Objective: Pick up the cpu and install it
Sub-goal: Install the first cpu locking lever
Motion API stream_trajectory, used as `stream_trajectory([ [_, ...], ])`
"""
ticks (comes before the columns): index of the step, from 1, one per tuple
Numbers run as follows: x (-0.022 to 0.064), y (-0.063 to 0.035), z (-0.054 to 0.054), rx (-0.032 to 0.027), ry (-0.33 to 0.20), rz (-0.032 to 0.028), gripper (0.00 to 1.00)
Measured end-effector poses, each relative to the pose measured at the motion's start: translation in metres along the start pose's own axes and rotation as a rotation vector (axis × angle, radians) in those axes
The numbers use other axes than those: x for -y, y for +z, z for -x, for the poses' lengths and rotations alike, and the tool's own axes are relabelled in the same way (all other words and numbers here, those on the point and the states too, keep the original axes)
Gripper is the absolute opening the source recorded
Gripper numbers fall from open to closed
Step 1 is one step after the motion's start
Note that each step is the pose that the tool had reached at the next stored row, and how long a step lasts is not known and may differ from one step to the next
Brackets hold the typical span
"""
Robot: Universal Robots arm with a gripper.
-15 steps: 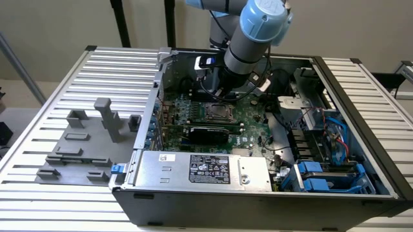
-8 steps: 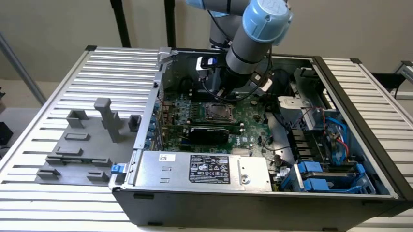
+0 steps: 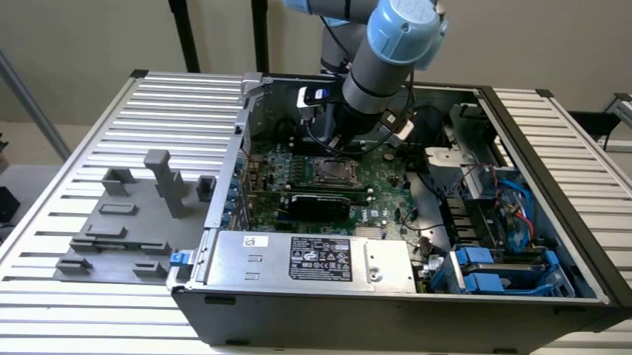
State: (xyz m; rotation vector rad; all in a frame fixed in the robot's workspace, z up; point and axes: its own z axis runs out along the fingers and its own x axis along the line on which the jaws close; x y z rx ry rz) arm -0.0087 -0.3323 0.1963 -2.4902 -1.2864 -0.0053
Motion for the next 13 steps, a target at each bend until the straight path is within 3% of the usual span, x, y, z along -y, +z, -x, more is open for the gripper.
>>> stream_trajectory([
  [4, 0.0034, -0.0002, 0.0023, 0.0004, 0.000, -0.0001, 0.11],
  [13, 0.0025, -0.0007, 0.0014, 0.0016, -0.005, -0.0010, 0.11],
])
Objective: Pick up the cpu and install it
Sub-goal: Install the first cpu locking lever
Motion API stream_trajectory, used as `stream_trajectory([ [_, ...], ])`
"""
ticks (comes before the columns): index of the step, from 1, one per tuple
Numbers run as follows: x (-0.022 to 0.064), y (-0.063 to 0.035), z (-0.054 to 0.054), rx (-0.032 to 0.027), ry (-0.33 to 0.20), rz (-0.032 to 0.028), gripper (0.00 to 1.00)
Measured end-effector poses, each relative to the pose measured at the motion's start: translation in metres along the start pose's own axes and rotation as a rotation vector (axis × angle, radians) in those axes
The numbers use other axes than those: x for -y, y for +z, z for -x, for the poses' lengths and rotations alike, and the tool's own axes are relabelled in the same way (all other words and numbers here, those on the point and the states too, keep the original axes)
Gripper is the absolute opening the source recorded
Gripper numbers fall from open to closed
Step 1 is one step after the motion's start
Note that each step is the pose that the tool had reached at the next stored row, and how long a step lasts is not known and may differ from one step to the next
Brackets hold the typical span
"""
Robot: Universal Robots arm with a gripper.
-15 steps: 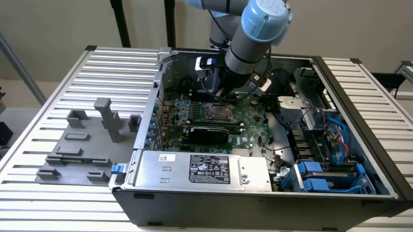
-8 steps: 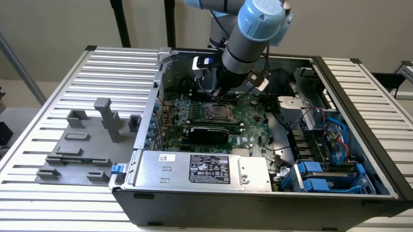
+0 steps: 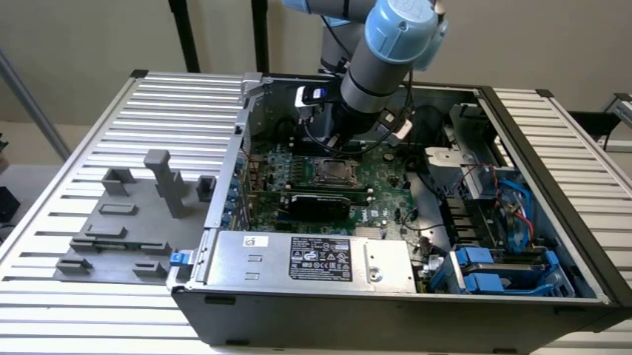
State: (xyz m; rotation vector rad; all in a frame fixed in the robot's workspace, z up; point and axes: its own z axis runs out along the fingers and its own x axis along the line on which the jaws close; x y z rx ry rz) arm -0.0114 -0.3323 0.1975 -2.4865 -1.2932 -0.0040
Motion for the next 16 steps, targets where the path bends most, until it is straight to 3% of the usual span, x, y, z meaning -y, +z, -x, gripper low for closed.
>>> stream_trajectory([
  [9, 0.0033, 0.0012, -0.0030, 0.0002, -0.002, -0.0005, 0.11],
  [16, 0.0022, 0.0008, -0.0029, 0.0036, -0.012, -0.0022, 0.11],
])
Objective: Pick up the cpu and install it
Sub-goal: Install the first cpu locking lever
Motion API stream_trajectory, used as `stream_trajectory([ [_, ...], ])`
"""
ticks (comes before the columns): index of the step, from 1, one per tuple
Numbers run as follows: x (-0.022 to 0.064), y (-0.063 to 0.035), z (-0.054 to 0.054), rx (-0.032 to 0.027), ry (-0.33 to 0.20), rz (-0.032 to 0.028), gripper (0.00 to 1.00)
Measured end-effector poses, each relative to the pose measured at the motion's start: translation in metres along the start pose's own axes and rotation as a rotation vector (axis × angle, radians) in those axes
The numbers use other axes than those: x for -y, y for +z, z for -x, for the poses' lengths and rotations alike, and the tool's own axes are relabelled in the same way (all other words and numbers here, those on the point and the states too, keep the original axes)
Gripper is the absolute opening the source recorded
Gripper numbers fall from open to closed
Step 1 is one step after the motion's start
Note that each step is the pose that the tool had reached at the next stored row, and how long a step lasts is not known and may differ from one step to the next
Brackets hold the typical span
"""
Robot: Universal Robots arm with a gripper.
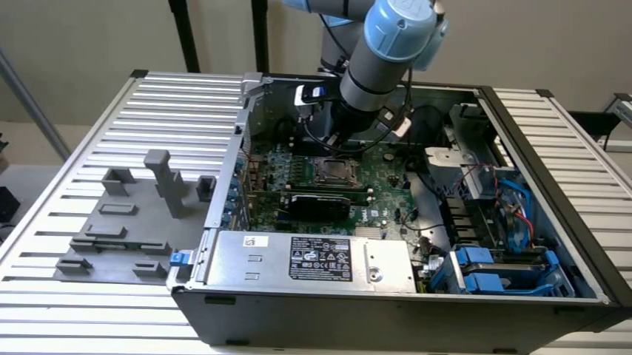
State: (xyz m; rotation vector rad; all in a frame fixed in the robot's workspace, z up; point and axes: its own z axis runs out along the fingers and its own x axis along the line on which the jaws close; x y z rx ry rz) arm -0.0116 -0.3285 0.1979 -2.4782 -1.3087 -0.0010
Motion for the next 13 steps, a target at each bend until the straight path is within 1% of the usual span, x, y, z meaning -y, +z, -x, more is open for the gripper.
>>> stream_trajectory([
  [5, -0.0034, -0.0009, -0.0006, 0.0036, -0.012, -0.0020, 0.11],
  [7, -0.0039, -0.0009, -0.0003, 0.0059, -0.020, -0.0031, 0.11],
  [10, -0.0044, -0.0001, 0.0002, 0.0100, -0.035, -0.0065, 0.11],
  [13, -0.0054, 0.0010, 0.0001, 0.0114, -0.051, -0.0116, 0.11],
])
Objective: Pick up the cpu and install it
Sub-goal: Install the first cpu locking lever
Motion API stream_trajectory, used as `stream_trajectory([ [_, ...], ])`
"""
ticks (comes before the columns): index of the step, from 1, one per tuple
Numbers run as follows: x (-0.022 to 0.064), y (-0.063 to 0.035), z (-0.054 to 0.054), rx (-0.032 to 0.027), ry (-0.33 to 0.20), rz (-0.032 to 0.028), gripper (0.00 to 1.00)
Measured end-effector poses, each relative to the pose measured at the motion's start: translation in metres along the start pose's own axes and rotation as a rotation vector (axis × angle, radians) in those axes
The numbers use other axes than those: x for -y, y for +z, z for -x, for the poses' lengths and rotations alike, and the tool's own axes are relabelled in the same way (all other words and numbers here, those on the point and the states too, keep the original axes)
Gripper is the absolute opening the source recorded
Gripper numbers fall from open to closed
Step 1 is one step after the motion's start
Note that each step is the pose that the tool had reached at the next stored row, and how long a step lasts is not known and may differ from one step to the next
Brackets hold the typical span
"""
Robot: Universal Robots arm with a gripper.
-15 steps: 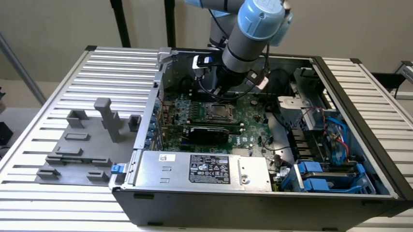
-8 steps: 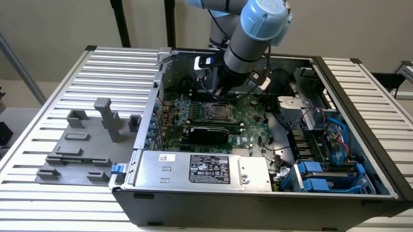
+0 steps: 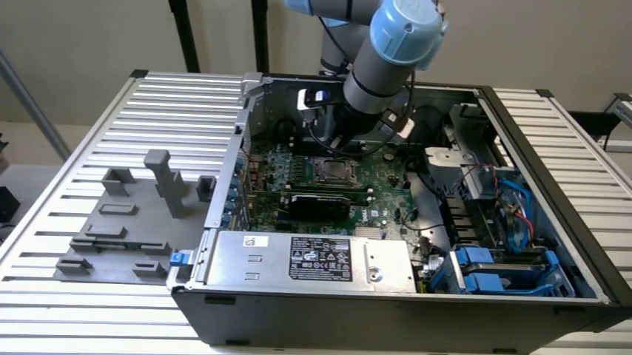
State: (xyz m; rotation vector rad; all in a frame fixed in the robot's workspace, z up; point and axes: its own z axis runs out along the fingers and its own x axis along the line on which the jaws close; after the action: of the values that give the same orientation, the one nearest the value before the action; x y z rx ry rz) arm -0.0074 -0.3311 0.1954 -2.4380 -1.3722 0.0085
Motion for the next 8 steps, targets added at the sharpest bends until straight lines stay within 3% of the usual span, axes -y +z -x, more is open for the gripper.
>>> stream_trajectory([
  [8, -0.0076, -0.0005, -0.0046, -0.0017, -0.024, -0.0091, 0.11],
])
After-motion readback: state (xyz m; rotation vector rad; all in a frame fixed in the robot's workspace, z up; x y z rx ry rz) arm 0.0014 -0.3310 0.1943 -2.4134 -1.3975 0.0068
